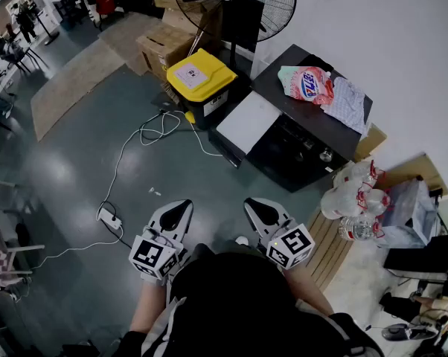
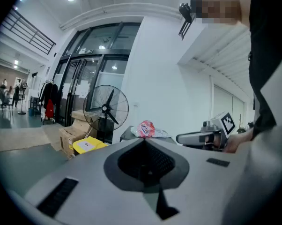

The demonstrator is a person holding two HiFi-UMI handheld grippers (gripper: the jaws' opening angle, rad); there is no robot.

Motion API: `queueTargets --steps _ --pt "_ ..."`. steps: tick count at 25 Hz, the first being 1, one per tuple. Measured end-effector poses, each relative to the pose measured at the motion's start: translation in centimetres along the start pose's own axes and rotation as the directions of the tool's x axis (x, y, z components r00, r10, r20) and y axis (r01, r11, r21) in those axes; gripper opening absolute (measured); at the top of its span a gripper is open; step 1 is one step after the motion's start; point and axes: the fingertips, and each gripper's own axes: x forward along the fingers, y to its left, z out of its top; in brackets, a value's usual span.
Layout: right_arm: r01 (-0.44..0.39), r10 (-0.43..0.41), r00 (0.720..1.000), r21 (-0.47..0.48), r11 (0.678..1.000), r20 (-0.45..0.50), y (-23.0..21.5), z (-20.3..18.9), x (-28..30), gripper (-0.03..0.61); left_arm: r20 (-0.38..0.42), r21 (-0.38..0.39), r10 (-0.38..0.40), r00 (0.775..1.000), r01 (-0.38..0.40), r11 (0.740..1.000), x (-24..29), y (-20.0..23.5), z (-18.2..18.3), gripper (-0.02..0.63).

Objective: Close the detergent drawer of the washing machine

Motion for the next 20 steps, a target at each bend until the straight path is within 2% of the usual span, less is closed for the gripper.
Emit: queueTargets --steps 4,15,20 --pt "0.002 -0.002 1.000 -0.022 1.000 -0.010 -2.7 0.4 -1.4 0.029 0.032 -0.031 -0.025 0.999 0.026 0.999 2.8 -1.5 -0.3 0.011" --pt "-0.014 0.015 1.000 0.068 0.998 -0.013 -10.1 -0.4 -4.5 0.031 -0.048 -0.028 -0.032 0.998 0.031 0.999 10.5 -5.4 -1.8 0.011" --pt "0.003 -0.001 1.000 0.070 0.998 -0.028 -11.5 -0.7 -3.9 0.031 -0.072 -0.052 -0.057 0.996 0.054 0.997 12.6 -4.8 -2.7 0.011"
